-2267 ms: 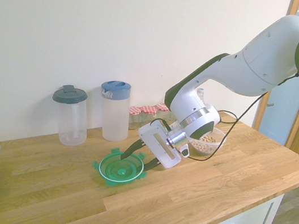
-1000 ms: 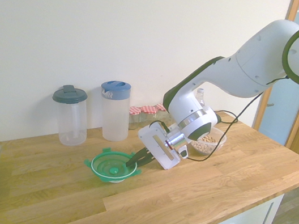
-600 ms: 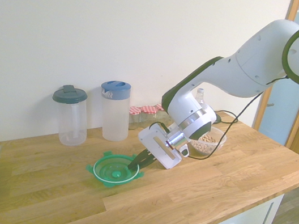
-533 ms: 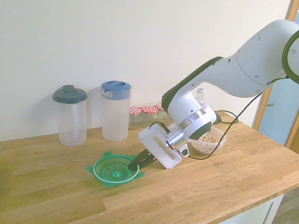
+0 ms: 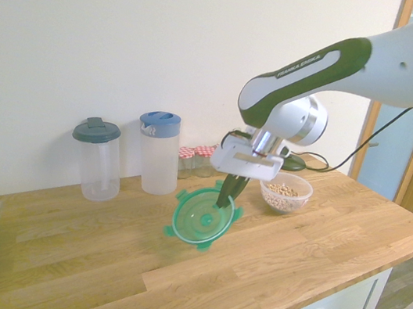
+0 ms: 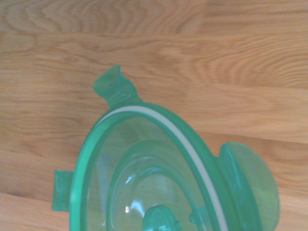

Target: Cover the lid of food container

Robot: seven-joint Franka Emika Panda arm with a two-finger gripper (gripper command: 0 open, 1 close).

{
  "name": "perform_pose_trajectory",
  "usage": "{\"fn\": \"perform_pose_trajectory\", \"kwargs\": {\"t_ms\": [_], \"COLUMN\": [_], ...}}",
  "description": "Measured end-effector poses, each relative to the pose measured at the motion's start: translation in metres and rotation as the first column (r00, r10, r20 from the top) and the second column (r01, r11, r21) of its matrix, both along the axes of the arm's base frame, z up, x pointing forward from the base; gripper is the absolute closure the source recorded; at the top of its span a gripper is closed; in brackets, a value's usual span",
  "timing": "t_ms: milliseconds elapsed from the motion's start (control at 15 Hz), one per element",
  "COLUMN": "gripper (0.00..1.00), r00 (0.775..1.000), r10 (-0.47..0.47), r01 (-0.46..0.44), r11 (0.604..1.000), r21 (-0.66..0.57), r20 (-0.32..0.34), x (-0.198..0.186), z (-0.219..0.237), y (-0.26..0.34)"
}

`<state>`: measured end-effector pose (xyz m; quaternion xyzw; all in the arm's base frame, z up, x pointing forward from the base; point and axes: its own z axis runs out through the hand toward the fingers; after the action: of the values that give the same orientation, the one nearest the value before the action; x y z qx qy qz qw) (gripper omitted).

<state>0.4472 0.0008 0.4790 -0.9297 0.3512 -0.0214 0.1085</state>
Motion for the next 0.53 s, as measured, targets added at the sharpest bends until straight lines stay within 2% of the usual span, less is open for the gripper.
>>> {"fn": "perform_pose_trajectory", "kwargs": {"t_ms": [133, 267, 400, 533], "gripper": [1.00, 1.00, 1.00, 1.00], "r00": [1.000, 0.998, 0.996, 0.995], "r10": [-0.010, -0.020, -0.016, -0.026], "r01": [0.014, 0.038, 0.052, 0.078], "r11": [0.986, 0.951, 0.895, 0.823], "r21": [-0.166, -0.307, -0.442, -0.563], "r20": [0.024, 0.064, 0.084, 0.101], "x": [-0.014, -0.013, 0.000, 0.021], "z": [0.080, 0.139, 0.152, 0.137], "y": [-0.042, -0.054, -0.045, -0.048]}}
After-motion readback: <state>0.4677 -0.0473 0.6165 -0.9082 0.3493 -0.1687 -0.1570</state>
